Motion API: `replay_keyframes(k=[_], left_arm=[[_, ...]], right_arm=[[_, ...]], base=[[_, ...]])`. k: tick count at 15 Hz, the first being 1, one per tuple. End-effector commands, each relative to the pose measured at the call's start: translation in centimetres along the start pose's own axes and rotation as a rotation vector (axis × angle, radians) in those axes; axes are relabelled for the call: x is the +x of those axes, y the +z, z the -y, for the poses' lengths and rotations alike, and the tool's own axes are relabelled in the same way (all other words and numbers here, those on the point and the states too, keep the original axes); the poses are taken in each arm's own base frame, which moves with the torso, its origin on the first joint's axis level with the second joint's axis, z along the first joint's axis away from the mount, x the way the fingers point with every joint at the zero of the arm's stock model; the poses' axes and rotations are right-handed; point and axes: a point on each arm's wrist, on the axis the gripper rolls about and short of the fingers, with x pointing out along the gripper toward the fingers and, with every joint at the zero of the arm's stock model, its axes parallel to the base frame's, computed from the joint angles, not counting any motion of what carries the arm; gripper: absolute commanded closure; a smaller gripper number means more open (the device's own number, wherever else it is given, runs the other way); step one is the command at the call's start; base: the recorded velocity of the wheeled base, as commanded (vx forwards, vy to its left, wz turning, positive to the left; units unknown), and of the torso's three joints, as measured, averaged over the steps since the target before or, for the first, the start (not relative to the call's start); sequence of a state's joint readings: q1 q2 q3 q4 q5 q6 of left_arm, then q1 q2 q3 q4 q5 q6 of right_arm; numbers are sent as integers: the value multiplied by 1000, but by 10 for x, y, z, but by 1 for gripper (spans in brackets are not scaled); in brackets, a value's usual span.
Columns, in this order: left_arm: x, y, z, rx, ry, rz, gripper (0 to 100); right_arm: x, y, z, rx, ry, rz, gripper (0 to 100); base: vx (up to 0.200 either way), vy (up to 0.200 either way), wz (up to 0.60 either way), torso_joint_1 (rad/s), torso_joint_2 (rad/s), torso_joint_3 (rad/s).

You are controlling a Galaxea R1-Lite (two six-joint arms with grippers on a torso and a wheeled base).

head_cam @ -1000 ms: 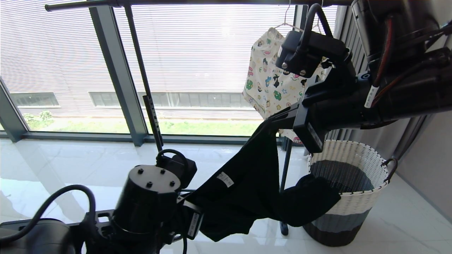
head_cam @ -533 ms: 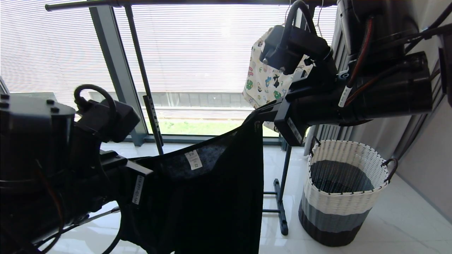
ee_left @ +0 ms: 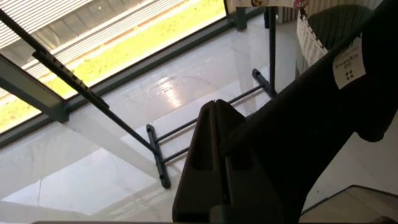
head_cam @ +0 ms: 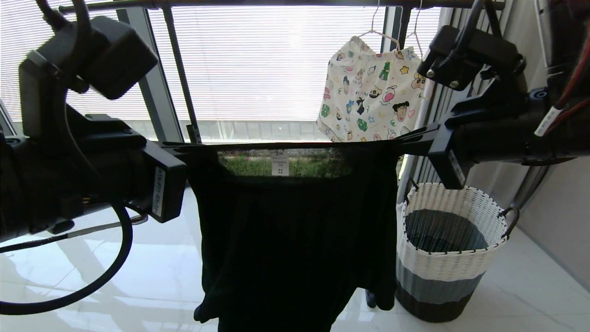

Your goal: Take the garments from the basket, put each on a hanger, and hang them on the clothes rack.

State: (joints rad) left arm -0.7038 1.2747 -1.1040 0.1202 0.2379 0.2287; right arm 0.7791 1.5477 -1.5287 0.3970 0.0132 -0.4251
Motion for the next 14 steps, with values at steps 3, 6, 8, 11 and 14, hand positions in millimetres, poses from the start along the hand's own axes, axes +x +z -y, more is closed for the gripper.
replay_keyframes(k=[3, 6, 8, 11, 14], left_arm=[[14, 49, 14, 7, -65, 121, 100], [12, 53, 15, 73, -66, 140, 100], [13, 52, 16, 100, -69, 139, 100], [32, 34, 25, 208, -78, 65, 100], [71, 54, 35, 168, -18, 232, 100]], right_arm=[[-39, -1, 20, 28, -102, 39, 100], [-47, 8, 25, 26, -125, 72, 100], [-50, 7, 24, 26, -124, 69, 100], [-67, -5, 13, 25, -73, 23, 100], [-87, -15, -24, -31, 108, 56, 100]], base=[[0, 0, 0, 0, 0, 0], [0, 0, 0, 0, 0, 0], [0, 0, 0, 0, 0, 0], [0, 0, 0, 0, 0, 0], [0, 0, 0, 0, 0, 0]])
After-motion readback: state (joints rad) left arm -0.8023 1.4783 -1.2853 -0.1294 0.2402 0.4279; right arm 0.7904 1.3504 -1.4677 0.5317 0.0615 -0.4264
